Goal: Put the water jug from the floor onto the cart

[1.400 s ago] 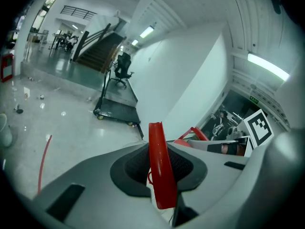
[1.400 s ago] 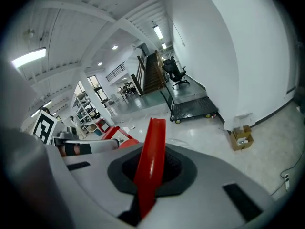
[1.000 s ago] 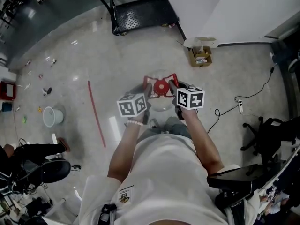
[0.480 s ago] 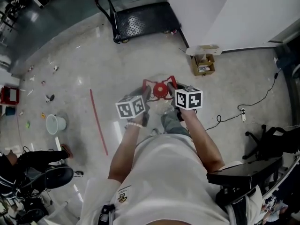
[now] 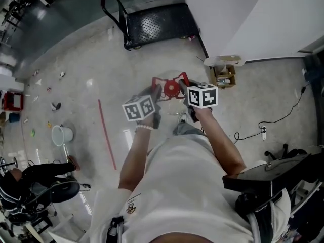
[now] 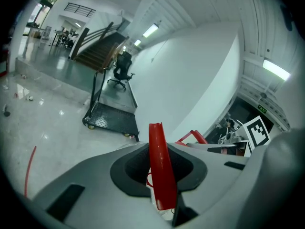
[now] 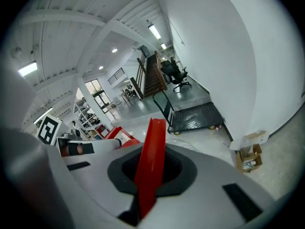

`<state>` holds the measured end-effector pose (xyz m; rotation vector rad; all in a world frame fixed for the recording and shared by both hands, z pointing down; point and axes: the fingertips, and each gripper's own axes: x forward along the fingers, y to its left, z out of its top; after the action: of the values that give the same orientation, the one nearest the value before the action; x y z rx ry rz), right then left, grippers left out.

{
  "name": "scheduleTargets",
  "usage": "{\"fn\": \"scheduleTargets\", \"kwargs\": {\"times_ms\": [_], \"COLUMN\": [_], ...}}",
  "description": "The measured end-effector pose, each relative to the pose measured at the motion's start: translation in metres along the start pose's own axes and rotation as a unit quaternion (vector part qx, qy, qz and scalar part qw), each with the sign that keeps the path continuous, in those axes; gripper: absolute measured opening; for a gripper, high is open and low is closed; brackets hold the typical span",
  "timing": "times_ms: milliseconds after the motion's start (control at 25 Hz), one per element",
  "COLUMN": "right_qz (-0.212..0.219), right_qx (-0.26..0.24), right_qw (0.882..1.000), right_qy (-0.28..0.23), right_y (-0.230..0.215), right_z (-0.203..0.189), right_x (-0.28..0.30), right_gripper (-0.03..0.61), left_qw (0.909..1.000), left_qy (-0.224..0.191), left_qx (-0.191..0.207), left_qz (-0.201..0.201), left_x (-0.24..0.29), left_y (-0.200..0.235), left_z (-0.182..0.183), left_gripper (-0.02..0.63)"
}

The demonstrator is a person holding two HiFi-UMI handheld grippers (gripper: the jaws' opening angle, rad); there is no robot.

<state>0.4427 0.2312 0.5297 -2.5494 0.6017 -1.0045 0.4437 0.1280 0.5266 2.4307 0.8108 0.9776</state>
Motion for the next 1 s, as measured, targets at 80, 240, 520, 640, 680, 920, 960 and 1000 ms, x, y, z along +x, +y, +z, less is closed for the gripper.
{"fn": "scheduleTargets", "kwargs": {"times_ms": [80, 240, 520, 640, 680, 920, 960, 1000], "right_qz": [0.004, 0.015, 0.031, 0.035, 0.038, 0.036, 0.034, 0.032], "right_qx": [-0.006, -0.015, -0.021, -0.022, -0.019, -0.009, -0.007, -0.006], "right_qw": [1.0, 1.0, 0.999, 0.999, 0.999, 0.999, 0.999, 0.999], "right_qy": [-0.002, -0.002, 0.0, 0.005, 0.007, 0.011, 0.011, 0.01], "right_y": [-0.013, -0.042, -0.079, -0.083, -0.085, -0.106, -0.109, -0.112], "right_z": [0.019, 0.054, 0.088, 0.095, 0.097, 0.113, 0.117, 0.122], "right_x": [0.009, 0.025, 0.039, 0.051, 0.055, 0.08, 0.083, 0.088], "right_gripper": [0.025, 0.025, 0.026, 0.025, 0.025, 0.025, 0.025, 0.025], "left_qw": [1.0, 0.9998, 0.9993, 0.9992, 0.9992, 0.9995, 0.9996, 0.9997], "left_qy": [-0.007, -0.016, -0.024, -0.02, -0.02, -0.021, -0.018, -0.017], "left_qx": [0.0, 0.001, -0.005, -0.012, -0.012, -0.01, -0.01, -0.01], "left_qz": [0.001, 0.015, 0.03, 0.033, 0.033, 0.024, 0.021, 0.018], "left_x": [0.019, 0.055, 0.097, 0.105, 0.109, 0.14, 0.144, 0.15], "left_y": [-0.001, -0.003, -0.014, -0.007, -0.005, 0.005, 0.007, 0.009], "left_z": [0.015, 0.042, 0.065, 0.071, 0.074, 0.092, 0.096, 0.101], "left_gripper": [0.072, 0.072, 0.072, 0.072, 0.072, 0.072, 0.072, 0.072]}}
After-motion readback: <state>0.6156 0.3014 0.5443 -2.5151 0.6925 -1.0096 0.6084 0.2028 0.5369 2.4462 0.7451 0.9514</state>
